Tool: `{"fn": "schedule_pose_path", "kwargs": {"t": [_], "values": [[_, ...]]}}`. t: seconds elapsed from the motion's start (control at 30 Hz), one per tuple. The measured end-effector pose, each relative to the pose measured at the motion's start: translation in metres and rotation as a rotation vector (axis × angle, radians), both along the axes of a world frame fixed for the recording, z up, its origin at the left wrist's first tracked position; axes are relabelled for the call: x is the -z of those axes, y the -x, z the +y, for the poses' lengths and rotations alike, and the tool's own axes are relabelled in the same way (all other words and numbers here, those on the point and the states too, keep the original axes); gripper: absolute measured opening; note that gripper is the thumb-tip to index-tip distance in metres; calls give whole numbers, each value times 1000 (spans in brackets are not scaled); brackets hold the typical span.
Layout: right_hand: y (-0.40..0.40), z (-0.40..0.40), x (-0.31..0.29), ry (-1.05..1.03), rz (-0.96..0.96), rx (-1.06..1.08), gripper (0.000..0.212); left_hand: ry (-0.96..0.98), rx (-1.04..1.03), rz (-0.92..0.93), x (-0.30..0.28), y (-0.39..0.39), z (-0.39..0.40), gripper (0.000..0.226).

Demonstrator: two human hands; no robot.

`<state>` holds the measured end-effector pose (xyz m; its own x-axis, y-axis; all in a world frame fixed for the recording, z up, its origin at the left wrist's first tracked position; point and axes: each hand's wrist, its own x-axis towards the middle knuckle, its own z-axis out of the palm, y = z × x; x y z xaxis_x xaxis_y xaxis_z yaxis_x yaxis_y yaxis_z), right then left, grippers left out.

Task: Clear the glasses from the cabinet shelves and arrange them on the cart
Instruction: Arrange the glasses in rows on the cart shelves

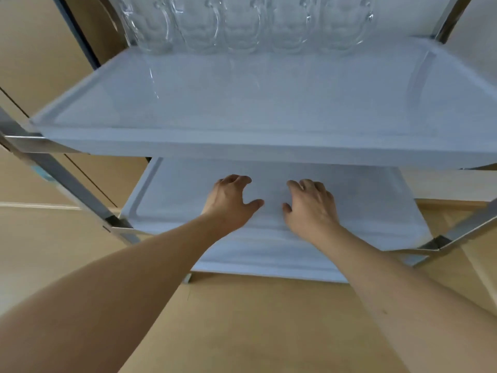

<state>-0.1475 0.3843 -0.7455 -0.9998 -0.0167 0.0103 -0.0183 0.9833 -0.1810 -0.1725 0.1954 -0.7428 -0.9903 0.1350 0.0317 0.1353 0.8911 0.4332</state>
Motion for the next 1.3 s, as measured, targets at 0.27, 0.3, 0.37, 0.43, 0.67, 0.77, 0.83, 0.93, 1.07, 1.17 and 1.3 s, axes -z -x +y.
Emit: {"fn": "schedule_pose_path", "kwargs": {"t": [0.27,0.3,0.37,0.43,0.67,0.77,0.83,0.93,1.07,1.17,1.3], "values": [[-92,-7,-118,101,-180,34,50,-3,19,-202,-127,-88,3,67],[-105,-7,-136,112,-198,41,50,-10,21,-230,-148,-102,2,66],[-130,-4,-175,142,-249,66,54,5,39,-280,-188,-126,1,67],[-150,1,-215,159,-284,72,55,39,59,-310,-229,-148,4,68],[-202,47,-333,176,-289,106,53,107,128,-299,-347,-201,42,68],[-219,78,-373,164,-266,163,53,108,173,-282,-384,-207,75,69],[-230,103,-395,189,-237,210,52,90,209,-234,-408,-206,107,69],[-247,142,-418,239,-177,283,48,60,293,-155,-439,-206,159,67],[-268,192,-432,271,-124,425,56,62,435,-86,-465,-204,226,67],[-281,233,-441,235,-109,548,58,50,543,-60,-479,-202,279,68],[-296,289,-456,228,-71,715,54,55,725,-32,-492,-197,356,67]]}}
